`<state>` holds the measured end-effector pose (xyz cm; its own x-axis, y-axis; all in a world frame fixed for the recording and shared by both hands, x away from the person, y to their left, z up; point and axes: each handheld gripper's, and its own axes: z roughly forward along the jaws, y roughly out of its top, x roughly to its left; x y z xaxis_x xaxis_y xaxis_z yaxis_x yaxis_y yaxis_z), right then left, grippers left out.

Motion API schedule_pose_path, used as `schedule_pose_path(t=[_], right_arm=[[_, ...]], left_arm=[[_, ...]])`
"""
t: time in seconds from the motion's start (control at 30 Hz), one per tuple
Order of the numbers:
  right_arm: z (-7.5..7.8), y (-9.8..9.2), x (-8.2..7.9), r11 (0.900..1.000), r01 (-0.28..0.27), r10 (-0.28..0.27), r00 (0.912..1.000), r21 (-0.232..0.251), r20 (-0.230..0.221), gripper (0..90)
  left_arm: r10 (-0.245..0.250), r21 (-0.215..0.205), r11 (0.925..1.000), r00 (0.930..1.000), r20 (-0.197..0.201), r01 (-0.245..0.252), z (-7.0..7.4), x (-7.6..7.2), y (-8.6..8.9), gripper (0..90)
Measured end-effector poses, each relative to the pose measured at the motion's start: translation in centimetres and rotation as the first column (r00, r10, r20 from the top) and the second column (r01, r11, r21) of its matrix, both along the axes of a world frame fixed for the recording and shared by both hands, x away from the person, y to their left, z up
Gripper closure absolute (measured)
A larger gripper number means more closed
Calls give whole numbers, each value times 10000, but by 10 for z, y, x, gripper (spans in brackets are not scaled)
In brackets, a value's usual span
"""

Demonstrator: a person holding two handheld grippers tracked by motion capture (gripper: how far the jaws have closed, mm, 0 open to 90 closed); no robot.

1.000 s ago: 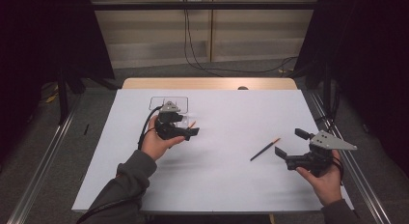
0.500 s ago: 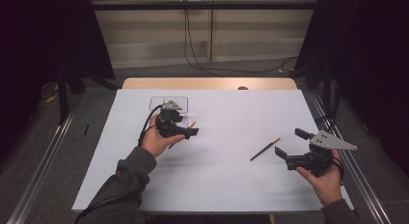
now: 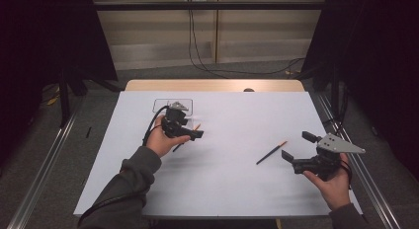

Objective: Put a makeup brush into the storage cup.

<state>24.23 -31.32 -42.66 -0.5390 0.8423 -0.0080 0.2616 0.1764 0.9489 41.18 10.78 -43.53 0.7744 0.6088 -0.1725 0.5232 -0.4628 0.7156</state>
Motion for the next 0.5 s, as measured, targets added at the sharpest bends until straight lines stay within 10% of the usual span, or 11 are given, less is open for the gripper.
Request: schedule_pose_path(t=[0.5], right_arm=[[0, 0, 0, 10000, -17, 17, 10000, -2, 16, 2]], left_arm=[[-118, 692, 9975, 9988, -483, 151, -5, 3, -2, 270]])
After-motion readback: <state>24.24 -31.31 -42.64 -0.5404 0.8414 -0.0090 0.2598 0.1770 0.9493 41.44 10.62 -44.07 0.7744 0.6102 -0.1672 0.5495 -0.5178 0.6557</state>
